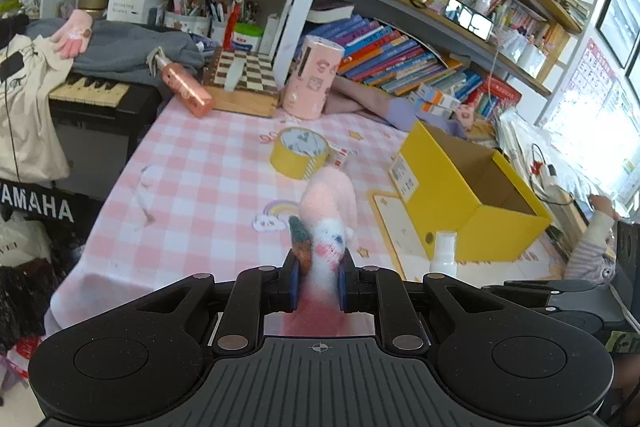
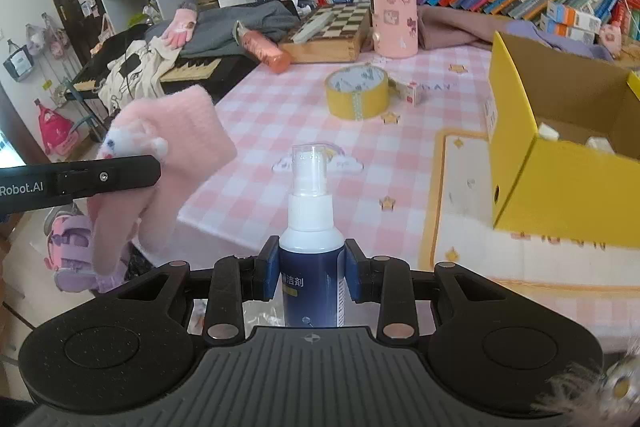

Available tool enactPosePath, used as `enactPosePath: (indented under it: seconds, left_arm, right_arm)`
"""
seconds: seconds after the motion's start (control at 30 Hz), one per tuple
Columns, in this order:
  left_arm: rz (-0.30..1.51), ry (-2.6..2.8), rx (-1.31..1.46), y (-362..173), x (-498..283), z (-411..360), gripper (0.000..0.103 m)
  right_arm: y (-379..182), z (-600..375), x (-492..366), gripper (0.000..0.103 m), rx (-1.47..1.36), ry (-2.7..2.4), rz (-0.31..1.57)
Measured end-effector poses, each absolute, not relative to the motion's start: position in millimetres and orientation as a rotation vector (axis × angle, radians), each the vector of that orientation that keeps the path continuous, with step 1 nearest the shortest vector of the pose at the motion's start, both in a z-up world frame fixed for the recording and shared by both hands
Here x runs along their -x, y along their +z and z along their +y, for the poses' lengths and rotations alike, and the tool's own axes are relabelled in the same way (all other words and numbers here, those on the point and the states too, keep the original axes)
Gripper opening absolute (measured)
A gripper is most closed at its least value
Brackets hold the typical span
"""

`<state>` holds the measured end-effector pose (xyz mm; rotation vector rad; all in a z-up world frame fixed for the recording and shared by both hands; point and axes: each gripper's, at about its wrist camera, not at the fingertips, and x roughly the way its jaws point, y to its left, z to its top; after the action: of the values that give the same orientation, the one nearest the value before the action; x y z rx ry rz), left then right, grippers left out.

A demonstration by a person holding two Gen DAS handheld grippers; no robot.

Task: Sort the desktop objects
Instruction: 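Lift the spray bottle and pink glove and carry them toward the yellow box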

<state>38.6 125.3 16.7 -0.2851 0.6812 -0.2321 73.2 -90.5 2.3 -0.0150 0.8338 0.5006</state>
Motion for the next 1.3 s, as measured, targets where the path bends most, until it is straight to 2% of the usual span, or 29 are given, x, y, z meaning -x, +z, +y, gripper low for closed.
enactPosePath:
  seconds: [0.4, 1.3]
  left_arm:
    - [0.746, -0.331, 0.258, 5, -17, 104, 0.017]
    - [0.933, -0.674, 0.139, -21, -38, 16, 0.017]
  right_arm:
    - [-4, -104, -32, 0.03, 0.013, 0.447, 0.871]
    - [-17, -188, 15, 0.03, -0.111, 0.11, 0.959]
